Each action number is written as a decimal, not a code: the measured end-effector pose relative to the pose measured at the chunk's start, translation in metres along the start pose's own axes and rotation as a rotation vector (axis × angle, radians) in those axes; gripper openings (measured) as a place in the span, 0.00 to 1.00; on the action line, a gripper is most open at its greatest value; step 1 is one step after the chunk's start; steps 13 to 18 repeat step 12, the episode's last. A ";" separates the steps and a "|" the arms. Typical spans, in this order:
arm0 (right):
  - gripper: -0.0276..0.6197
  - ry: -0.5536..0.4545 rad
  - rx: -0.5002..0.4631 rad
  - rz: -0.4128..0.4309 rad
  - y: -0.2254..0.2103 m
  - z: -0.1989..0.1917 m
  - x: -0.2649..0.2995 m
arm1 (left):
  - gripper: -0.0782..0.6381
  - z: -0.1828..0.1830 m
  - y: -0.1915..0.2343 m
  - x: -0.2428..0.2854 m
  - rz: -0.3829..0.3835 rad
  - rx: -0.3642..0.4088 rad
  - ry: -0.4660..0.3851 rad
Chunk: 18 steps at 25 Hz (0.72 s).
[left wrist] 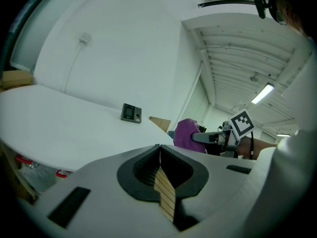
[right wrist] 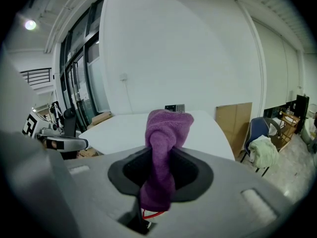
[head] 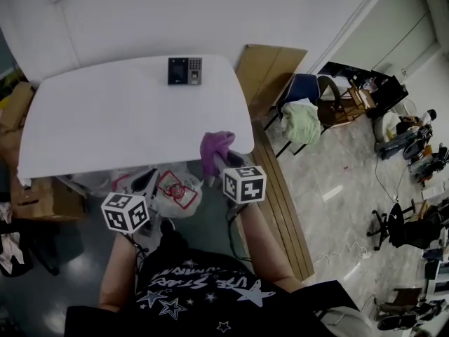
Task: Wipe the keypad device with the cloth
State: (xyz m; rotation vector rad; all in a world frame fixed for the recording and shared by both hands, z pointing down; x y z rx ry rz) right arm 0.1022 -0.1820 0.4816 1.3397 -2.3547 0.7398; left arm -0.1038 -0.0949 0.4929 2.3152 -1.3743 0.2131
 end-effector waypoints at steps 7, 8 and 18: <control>0.19 -0.024 -0.002 0.009 -0.004 -0.006 -0.033 | 0.12 -0.004 -0.031 -0.016 0.007 0.015 -0.014; 0.19 -0.025 -0.003 0.010 -0.005 -0.008 -0.038 | 0.12 -0.005 -0.035 -0.018 0.008 0.017 -0.016; 0.19 -0.023 -0.003 0.015 -0.008 -0.019 -0.059 | 0.12 -0.010 -0.055 -0.027 0.015 0.021 -0.025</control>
Point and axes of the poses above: the fingertips, and each gripper's own axes: x forward along the fingers, y to its left, z out of its top, the point moved 3 cm from there along -x, backward along the fingers, and after that the axes turned 9 degrees about x, right-handed, at the moved point
